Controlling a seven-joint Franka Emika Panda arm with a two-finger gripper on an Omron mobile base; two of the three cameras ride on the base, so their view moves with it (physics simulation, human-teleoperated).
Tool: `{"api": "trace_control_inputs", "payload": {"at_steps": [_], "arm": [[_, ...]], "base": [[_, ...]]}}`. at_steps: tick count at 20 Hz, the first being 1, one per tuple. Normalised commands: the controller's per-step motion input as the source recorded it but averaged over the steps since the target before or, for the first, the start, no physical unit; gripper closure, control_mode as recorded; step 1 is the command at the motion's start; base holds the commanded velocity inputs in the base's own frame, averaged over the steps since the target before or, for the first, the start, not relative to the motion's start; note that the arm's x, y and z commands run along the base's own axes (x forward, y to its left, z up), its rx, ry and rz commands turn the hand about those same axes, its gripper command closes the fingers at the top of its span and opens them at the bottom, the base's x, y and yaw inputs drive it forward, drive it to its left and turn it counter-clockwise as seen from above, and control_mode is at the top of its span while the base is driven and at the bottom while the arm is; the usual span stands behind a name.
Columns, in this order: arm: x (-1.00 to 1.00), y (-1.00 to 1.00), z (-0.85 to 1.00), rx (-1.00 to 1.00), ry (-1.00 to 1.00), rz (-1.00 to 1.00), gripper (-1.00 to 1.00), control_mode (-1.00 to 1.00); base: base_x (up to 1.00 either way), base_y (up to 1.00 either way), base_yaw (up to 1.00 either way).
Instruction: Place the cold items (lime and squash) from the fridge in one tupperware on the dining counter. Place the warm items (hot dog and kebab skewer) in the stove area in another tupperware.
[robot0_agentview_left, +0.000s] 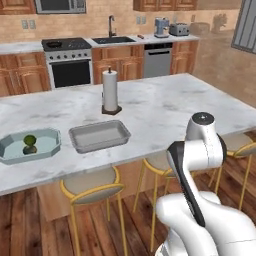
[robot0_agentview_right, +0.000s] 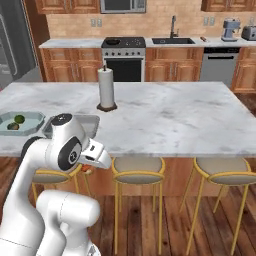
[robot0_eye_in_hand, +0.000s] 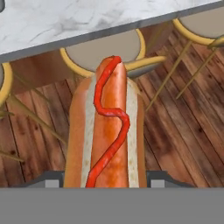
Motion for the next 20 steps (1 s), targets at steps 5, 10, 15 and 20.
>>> {"api": "trace_control_inputs", "payload": {"at_steps": [5, 10, 15, 20], "arm": [[0.00, 0.00, 0.00, 0.00, 0.00, 0.00, 1.00, 1.00], [0.00, 0.00, 0.00, 0.00, 0.00, 0.00, 1.00, 1.00], [0.00, 0.00, 0.00, 0.00, 0.00, 0.00, 1.00, 1.00], [0.00, 0.00, 0.00, 0.00, 0.00, 0.00, 1.00, 1.00]], "base": [[0.36, -0.33, 0.27], [0.42, -0.25, 0.29], [0.48, -0.17, 0.31], [0.29, -0.13, 0.30]]}}
